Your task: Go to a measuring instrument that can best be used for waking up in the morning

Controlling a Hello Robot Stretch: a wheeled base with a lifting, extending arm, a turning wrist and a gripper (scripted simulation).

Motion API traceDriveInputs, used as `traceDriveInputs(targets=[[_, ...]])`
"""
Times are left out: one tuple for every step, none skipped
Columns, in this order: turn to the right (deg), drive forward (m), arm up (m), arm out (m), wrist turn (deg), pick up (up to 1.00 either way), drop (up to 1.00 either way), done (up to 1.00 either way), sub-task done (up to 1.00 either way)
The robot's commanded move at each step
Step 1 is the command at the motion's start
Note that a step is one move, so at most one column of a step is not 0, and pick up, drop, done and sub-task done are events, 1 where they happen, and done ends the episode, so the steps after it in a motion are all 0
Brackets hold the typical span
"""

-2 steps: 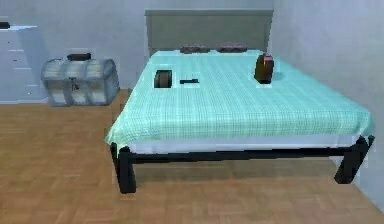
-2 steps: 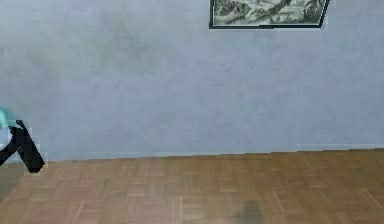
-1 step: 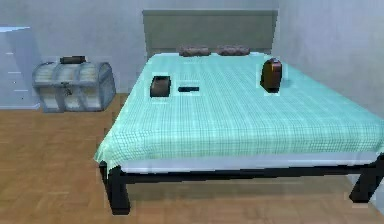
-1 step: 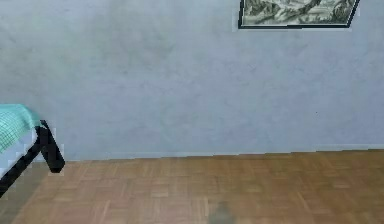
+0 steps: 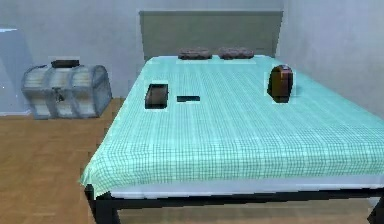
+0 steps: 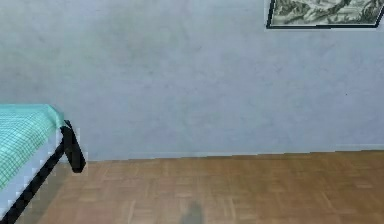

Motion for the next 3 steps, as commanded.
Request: traceDriveInputs(targets=[[45.0,0.0,0.0,0.0,0.0,0.0,0.0,0.0,0.0],[15.0,0.0,0.0,0.0,0.0,0.0,0.0,0.0,0.0],[3.0,0.0,0.0,0.0,0.0,0.0,0.0,0.0,0.0]])
